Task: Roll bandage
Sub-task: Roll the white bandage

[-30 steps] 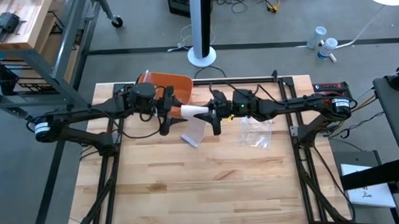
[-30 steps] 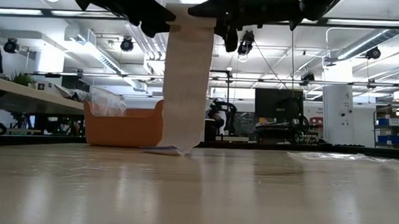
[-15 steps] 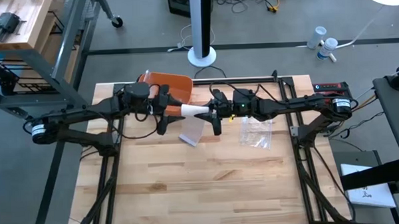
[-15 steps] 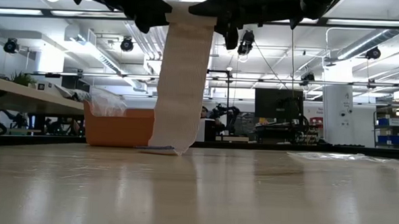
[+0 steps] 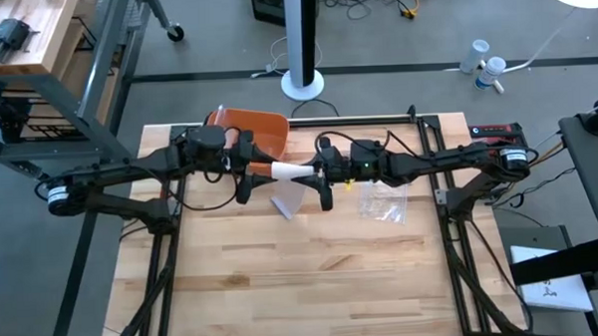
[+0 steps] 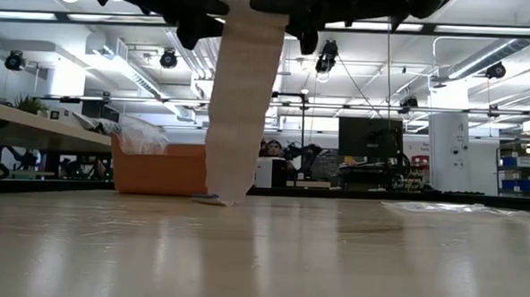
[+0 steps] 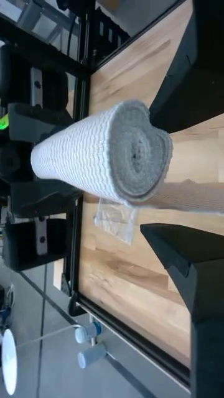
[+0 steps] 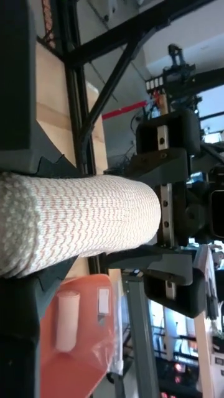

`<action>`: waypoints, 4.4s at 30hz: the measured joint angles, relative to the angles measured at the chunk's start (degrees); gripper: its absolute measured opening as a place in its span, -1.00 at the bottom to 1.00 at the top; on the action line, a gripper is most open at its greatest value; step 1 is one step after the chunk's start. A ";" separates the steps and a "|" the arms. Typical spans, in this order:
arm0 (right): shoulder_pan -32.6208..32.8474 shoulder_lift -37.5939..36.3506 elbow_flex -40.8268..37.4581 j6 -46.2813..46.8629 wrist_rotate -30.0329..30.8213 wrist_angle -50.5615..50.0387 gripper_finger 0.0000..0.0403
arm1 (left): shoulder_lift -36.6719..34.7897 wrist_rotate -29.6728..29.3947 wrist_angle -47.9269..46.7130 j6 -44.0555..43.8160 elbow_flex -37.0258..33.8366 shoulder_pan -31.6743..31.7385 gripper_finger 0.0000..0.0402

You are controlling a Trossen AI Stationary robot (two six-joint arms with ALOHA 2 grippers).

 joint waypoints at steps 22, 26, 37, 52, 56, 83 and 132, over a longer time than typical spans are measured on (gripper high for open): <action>1.21 -1.49 0.00 -18.84 7.83 -3.35 -0.52 | 3.41 5.40 7.54 3.05 0.00 0.28 0.35; 1.19 -1.33 -0.06 -19.31 10.74 -3.47 -0.52 | 4.10 5.53 10.67 6.85 0.05 0.26 0.43; 1.54 -1.42 -0.11 -17.88 12.68 -1.77 -0.52 | 6.92 2.96 14.21 13.08 0.04 0.17 0.36; 1.82 -1.51 -0.07 -15.60 10.28 -2.53 -0.48 | 7.39 4.42 14.58 13.05 -0.01 0.17 -0.59; 1.89 -1.55 0.09 -11.15 9.41 -3.83 -0.26 | 6.97 4.55 14.33 14.85 -0.09 0.15 -0.64; 0.45 -0.78 -0.09 34.25 4.54 8.02 0.73 | 5.35 8.98 0.34 45.89 10.16 0.20 -0.64; 1.76 -0.74 -0.09 68.90 5.02 13.79 0.51 | 5.42 6.78 3.35 65.17 10.27 0.48 -0.64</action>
